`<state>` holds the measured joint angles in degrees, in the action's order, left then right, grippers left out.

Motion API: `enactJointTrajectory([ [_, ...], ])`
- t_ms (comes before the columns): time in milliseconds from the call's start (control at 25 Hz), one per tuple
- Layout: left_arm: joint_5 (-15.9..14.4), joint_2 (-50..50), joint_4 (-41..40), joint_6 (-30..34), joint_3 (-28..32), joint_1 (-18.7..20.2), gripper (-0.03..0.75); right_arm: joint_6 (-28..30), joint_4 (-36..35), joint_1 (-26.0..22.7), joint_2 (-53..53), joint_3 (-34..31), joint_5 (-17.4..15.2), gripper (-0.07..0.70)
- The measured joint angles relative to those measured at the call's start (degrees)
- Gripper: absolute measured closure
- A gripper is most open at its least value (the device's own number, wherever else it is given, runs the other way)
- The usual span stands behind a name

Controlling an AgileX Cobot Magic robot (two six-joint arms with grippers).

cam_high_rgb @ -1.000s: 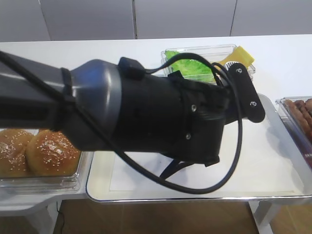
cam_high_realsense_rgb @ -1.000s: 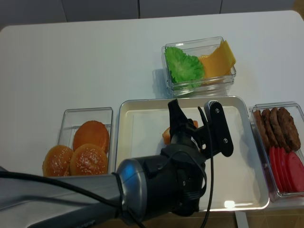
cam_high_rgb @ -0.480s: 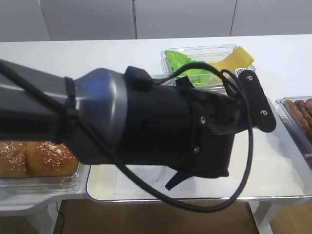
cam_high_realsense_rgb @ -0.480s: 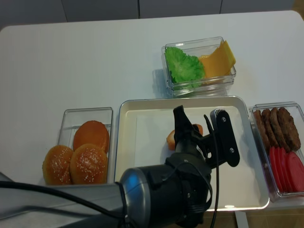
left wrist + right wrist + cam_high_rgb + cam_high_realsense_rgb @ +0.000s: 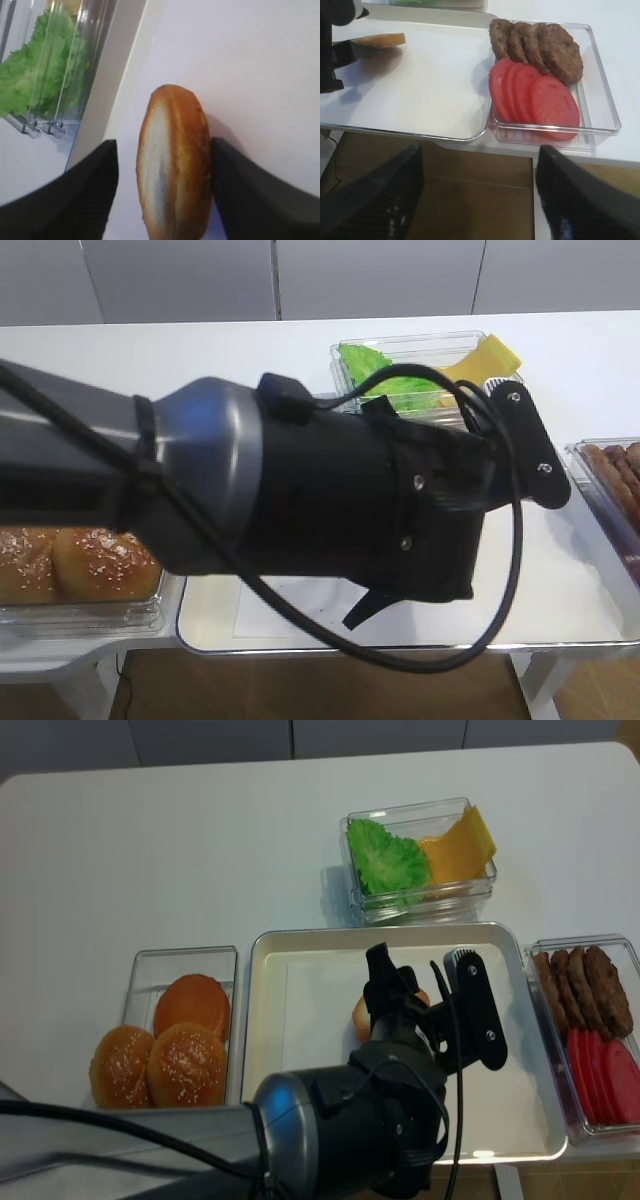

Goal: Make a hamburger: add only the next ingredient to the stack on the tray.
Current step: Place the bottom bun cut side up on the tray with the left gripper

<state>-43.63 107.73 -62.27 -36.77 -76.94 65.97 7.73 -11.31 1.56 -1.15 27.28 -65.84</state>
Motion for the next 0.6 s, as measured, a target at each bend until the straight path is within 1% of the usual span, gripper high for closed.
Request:
enactJointTrajectory([
  [120, 0.1, -0.1, 1.3, 0.0, 0.0, 0.0, 0.272, 0.0, 0.0, 0.0, 0.0, 0.0, 0.0, 0.101],
  [320, 0.3, -0.2, 5.3, 0.0, 0.0, 0.0, 0.227, 0.0, 0.0, 0.0, 0.0, 0.0, 0.0, 0.101],
  [480, 1.1, -0.6, 7.3, 0.0, 0.0, 0.0, 0.211, 0.0, 0.0, 0.0, 0.0, 0.0, 0.0, 0.101],
  [600, 2.3, -0.7, 8.9, 0.0, -0.1, 0.0, 0.202, 0.0, 0.0, 0.0, 0.0, 0.0, 0.0, 0.101],
])
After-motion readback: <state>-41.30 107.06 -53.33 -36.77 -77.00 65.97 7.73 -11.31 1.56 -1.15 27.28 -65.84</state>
